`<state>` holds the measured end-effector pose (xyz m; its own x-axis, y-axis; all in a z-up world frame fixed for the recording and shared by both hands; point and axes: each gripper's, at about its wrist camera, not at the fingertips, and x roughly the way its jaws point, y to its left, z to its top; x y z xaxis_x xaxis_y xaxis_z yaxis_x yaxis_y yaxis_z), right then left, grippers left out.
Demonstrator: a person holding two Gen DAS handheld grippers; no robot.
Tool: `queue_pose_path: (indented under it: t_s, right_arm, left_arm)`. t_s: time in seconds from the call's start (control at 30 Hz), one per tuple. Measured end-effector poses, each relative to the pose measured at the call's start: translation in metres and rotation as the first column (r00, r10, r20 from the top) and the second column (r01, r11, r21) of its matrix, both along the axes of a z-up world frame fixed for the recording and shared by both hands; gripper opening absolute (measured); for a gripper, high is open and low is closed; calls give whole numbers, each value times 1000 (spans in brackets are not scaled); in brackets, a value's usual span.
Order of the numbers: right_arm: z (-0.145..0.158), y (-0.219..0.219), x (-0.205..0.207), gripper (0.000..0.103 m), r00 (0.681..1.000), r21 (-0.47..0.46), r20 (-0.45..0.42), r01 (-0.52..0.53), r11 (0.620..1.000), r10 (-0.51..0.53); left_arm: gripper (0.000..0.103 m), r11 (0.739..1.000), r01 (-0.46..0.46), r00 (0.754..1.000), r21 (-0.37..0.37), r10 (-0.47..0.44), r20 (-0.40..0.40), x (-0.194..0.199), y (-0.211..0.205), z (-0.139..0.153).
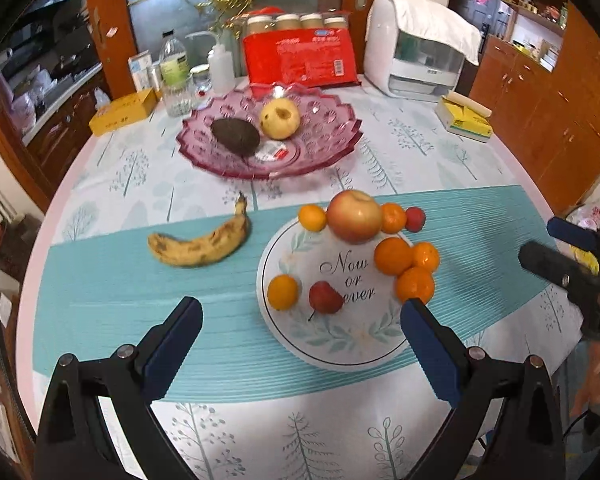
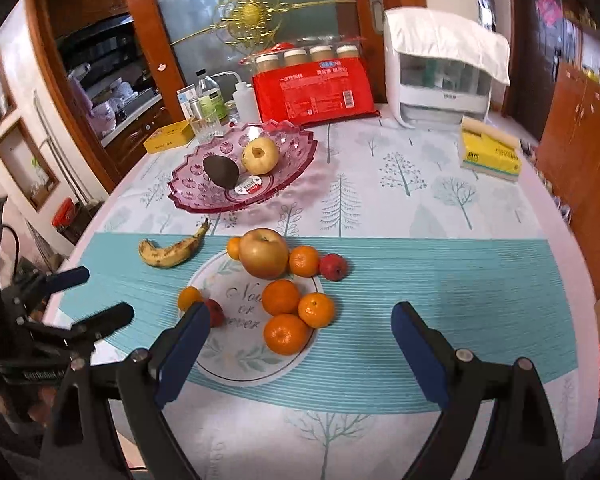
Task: Organize fruits
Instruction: 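Withdraw both tools from the bowl toward the fruit plate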
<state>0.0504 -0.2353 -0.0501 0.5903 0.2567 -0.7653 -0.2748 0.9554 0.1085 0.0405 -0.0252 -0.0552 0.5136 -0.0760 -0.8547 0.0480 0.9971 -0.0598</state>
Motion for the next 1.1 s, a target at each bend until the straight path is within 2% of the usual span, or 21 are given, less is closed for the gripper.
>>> queue_pose_path:
  t_s: [0.1, 0.23, 0.47, 0.6, 0.73, 0.9, 1.03, 1.1]
  right_arm:
    - [-10, 8, -4, 92, 999, -48, 4, -32, 998, 32]
    - [-28, 26, -4, 92, 995, -130, -48, -89, 988, 84]
    - [-48, 46, 3, 92, 988, -114, -90, -138, 984, 128]
    - [-59, 56, 9, 92, 982, -75, -114, -162, 984, 153]
    - [-65, 74, 11, 81, 975, -83, -100, -207, 975, 199]
    - [-78, 94, 18, 80, 960, -69, -132, -257, 964, 247]
    - [-89, 110, 24, 61, 941, -52, -166, -308, 950, 296]
    - [-97, 120, 28, 56, 933, -60, -176, -328, 943, 313]
  left_arm:
    - [99, 999, -33, 999, -14, 33, -8, 1, 8, -9]
    - [96, 998, -67, 997, -20, 66, -30, 6, 19, -23]
    - [89, 996, -86, 994, -14, 85, -67, 21, 35, -47]
    - [85, 997, -71, 993, -15, 69, -91, 29, 39, -60]
    - [72, 999, -36, 992, -8, 35, -119, 38, 42, -71]
    - [69, 999, -23, 991, -29, 19, -134, 44, 50, -78]
    - [69, 999, -9, 990, -31, 4, -142, 47, 55, -84]
    - [69, 999, -5, 989, -35, 0, -148, 49, 57, -86]
